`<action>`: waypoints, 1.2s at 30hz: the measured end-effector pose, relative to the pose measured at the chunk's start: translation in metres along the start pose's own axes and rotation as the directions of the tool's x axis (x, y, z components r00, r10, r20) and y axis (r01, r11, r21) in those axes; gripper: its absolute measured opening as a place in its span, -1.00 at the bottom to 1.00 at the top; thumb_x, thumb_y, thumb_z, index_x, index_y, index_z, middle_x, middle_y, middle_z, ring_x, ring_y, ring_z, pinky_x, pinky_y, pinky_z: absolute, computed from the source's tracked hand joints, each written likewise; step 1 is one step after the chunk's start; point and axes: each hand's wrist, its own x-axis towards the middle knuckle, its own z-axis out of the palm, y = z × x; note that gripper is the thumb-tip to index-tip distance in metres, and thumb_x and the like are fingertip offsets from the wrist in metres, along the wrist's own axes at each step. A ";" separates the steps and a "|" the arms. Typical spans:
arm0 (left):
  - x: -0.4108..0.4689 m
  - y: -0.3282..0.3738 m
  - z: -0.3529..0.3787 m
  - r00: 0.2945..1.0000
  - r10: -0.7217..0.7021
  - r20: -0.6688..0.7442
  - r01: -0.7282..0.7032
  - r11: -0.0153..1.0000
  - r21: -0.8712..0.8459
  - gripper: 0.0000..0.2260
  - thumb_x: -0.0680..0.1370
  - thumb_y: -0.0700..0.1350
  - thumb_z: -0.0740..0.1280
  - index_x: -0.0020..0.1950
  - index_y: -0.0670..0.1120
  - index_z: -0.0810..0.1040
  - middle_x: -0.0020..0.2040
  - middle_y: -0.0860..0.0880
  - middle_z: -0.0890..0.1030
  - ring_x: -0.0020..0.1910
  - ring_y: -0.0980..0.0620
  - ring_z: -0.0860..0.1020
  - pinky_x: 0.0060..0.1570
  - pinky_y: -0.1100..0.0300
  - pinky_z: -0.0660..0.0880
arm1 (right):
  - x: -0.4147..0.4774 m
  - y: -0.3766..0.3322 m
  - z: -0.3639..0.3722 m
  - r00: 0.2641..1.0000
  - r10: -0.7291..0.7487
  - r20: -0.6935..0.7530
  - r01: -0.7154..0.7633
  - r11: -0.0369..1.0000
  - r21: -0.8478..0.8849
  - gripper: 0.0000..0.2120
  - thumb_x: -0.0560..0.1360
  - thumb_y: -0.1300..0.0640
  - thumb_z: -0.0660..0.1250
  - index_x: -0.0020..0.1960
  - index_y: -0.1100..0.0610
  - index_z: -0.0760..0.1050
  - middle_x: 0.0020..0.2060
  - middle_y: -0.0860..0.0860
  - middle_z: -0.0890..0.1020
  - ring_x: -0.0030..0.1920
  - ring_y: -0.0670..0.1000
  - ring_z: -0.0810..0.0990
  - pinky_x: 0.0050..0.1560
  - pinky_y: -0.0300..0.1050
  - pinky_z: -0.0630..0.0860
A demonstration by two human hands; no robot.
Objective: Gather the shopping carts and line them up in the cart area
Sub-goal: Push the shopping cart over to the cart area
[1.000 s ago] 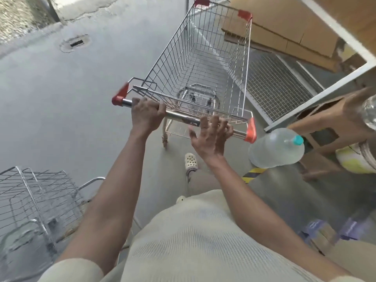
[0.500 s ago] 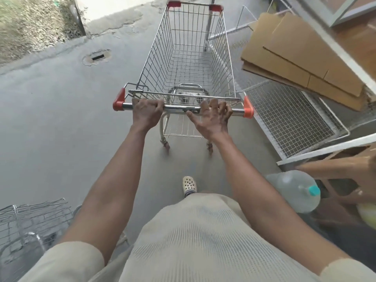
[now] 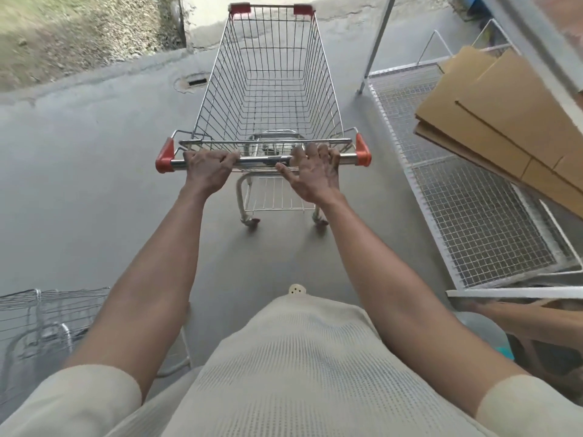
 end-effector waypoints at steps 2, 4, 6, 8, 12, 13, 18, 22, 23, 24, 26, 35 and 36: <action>-0.010 -0.005 -0.001 1.000 -0.027 0.003 0.027 1.000 0.007 -0.46 0.61 0.33 0.04 0.00 0.03 0.70 -0.05 -0.10 0.67 0.13 -0.14 0.52 0.20 -0.07 0.19 | -0.002 -0.005 0.003 0.999 -0.030 -0.023 0.030 0.999 -0.015 -0.39 0.59 -0.43 0.00 0.42 -0.06 0.38 0.37 0.06 0.42 0.42 0.14 0.30 0.37 0.13 0.12; -0.023 -0.011 0.001 0.998 -0.060 -0.005 0.060 0.998 0.000 -0.45 0.57 0.38 0.04 -0.14 0.04 0.65 -0.11 -0.08 0.65 0.12 -0.14 0.51 0.17 -0.07 0.18 | -0.008 -0.008 0.007 0.995 -0.065 -0.070 0.064 0.998 -0.017 -0.42 0.59 -0.43 0.03 0.33 -0.04 0.43 0.27 0.03 0.48 0.35 0.12 0.35 0.35 0.10 0.12; -0.040 -0.016 0.003 0.995 -0.100 -0.029 0.099 0.995 -0.023 -0.42 0.54 0.42 0.04 -0.23 0.01 0.60 -0.16 -0.06 0.63 0.09 -0.13 0.50 0.17 -0.07 0.18 | -0.017 -0.010 0.011 0.989 -0.102 -0.105 0.102 0.995 -0.008 -0.44 0.59 -0.43 0.05 0.28 -0.03 0.45 0.20 0.01 0.50 0.31 0.11 0.38 0.35 0.09 0.12; -0.058 -0.022 0.005 0.990 -0.131 -0.056 0.128 0.991 -0.048 -0.41 0.53 0.42 0.06 -0.25 -0.03 0.58 -0.18 -0.04 0.60 0.08 -0.12 0.49 0.17 -0.08 0.18 | -0.028 -0.013 0.014 0.983 -0.131 -0.127 0.132 0.991 -0.001 -0.45 0.58 -0.43 0.06 0.25 -0.03 0.46 0.16 0.00 0.50 0.28 0.10 0.40 0.33 0.08 0.13; -0.099 -0.034 0.007 0.985 -0.157 -0.077 0.153 0.987 -0.056 -0.42 0.53 0.42 0.08 -0.27 -0.04 0.54 -0.22 -0.01 0.57 0.06 -0.11 0.49 0.13 -0.05 0.17 | -0.057 -0.026 0.021 0.975 -0.167 -0.144 0.174 0.984 0.033 -0.44 0.58 -0.44 0.08 0.24 -0.01 0.48 0.14 0.00 0.52 0.26 0.10 0.42 0.32 0.07 0.14; -0.110 -0.039 0.007 0.984 -0.160 -0.083 0.156 0.986 -0.058 -0.43 0.53 0.42 0.08 -0.28 -0.03 0.53 -0.22 0.00 0.56 0.06 -0.11 0.50 0.13 -0.05 0.17 | -0.066 -0.030 0.024 0.974 -0.174 -0.147 0.180 0.983 0.034 -0.43 0.57 -0.44 0.08 0.23 -0.01 0.48 0.14 0.00 0.52 0.26 0.10 0.42 0.33 0.07 0.15; -0.174 -0.059 0.007 0.982 -0.152 -0.110 0.147 0.988 -0.050 -0.50 0.53 0.42 0.09 -0.31 0.05 0.47 -0.18 0.00 0.56 0.09 -0.13 0.50 0.16 -0.07 0.18 | -0.123 -0.053 0.038 0.971 -0.181 -0.157 0.190 0.981 0.042 -0.42 0.57 -0.44 0.08 0.23 0.01 0.49 0.15 0.01 0.53 0.27 0.11 0.42 0.34 0.09 0.16; -0.234 -0.073 0.008 0.984 -0.145 -0.104 0.139 0.989 -0.059 -0.51 0.53 0.41 0.11 -0.36 0.06 0.38 -0.18 -0.04 0.57 0.06 -0.14 0.50 0.16 -0.08 0.19 | -0.180 -0.073 0.049 0.977 -0.171 -0.124 0.178 0.983 0.049 -0.41 0.57 -0.44 0.08 0.28 0.00 0.46 0.21 0.01 0.51 0.34 0.11 0.39 0.36 0.08 0.12; -0.250 -0.077 0.009 0.985 -0.140 -0.103 0.134 0.989 -0.062 -0.51 0.53 0.42 0.11 -0.35 0.06 0.39 -0.17 -0.05 0.58 0.06 -0.15 0.50 0.15 -0.08 0.19 | -0.195 -0.078 0.052 0.979 -0.167 -0.118 0.174 0.983 0.053 -0.41 0.57 -0.44 0.09 0.29 0.00 0.46 0.22 0.01 0.51 0.35 0.11 0.38 0.37 0.07 0.10; -0.267 -0.082 0.010 0.985 -0.136 -0.106 0.129 0.989 -0.066 -0.51 0.52 0.42 0.10 -0.34 0.06 0.41 -0.16 -0.06 0.60 0.06 -0.15 0.50 0.15 -0.08 0.19 | -0.210 -0.082 0.056 0.980 -0.164 -0.115 0.171 0.984 0.051 -0.41 0.57 -0.44 0.09 0.30 0.00 0.45 0.22 0.00 0.50 0.36 0.11 0.37 0.37 0.07 0.10; -0.300 -0.089 0.012 0.984 -0.129 -0.120 0.120 0.990 -0.079 -0.53 0.51 0.43 0.11 -0.29 0.08 0.45 -0.13 -0.07 0.61 0.06 -0.15 0.49 0.15 -0.08 0.19 | -0.240 -0.090 0.062 0.980 -0.160 -0.118 0.165 0.985 0.039 -0.40 0.57 -0.44 0.08 0.32 0.00 0.45 0.22 0.00 0.50 0.34 0.10 0.37 0.38 0.07 0.12; -0.439 -0.109 0.025 0.979 -0.153 -0.135 0.141 0.985 -0.096 -0.54 0.56 0.37 0.16 -0.22 0.02 0.53 -0.11 -0.04 0.57 0.01 -0.07 0.44 0.03 0.00 0.10 | -0.371 -0.120 0.087 0.982 -0.163 -0.090 0.168 0.985 0.041 -0.40 0.56 -0.45 0.06 0.27 -0.01 0.47 0.17 -0.02 0.50 0.30 0.10 0.38 0.38 0.09 0.16; -0.453 -0.110 0.027 0.978 -0.161 -0.136 0.147 0.984 -0.103 -0.54 0.57 0.36 0.17 -0.21 0.02 0.54 -0.09 -0.04 0.58 0.02 -0.07 0.45 0.03 0.01 0.09 | -0.384 -0.121 0.089 0.981 -0.168 -0.095 0.173 0.984 0.041 -0.41 0.56 -0.45 0.06 0.26 -0.01 0.47 0.16 -0.02 0.50 0.29 0.09 0.39 0.37 0.09 0.17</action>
